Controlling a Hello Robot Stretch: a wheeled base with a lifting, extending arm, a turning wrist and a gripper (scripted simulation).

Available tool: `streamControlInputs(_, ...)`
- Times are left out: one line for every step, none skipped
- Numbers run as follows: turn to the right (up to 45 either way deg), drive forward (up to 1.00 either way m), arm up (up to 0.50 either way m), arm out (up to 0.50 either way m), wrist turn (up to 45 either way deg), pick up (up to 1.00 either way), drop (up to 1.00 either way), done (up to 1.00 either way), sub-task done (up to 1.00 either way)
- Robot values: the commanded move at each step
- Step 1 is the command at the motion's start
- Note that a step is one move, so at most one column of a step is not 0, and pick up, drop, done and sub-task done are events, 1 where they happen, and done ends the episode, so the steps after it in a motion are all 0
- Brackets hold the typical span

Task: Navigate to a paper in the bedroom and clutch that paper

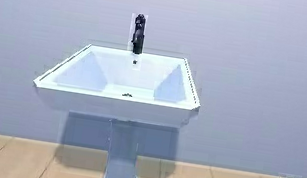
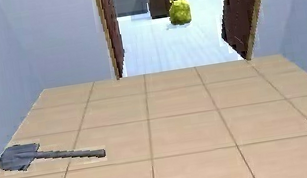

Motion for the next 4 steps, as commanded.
streamControlInputs(-45.0, 0.00, 0.00, 0.00, 0.0, 0.00, 0.00, 0.00, 0.00)
streamControlInputs(-45.0, 0.00, 0.00, 0.00, 0.0, 0.00, 0.00, 0.00, 0.00)
streamControlInputs(-45.0, 0.00, 0.00, 0.00, 0.0, 0.00, 0.00, 0.00, 0.00)
streamControlInputs(-42.0, 0.00, 0.00, 0.00, 0.0, 0.00, 0.00, 0.00, 0.00)
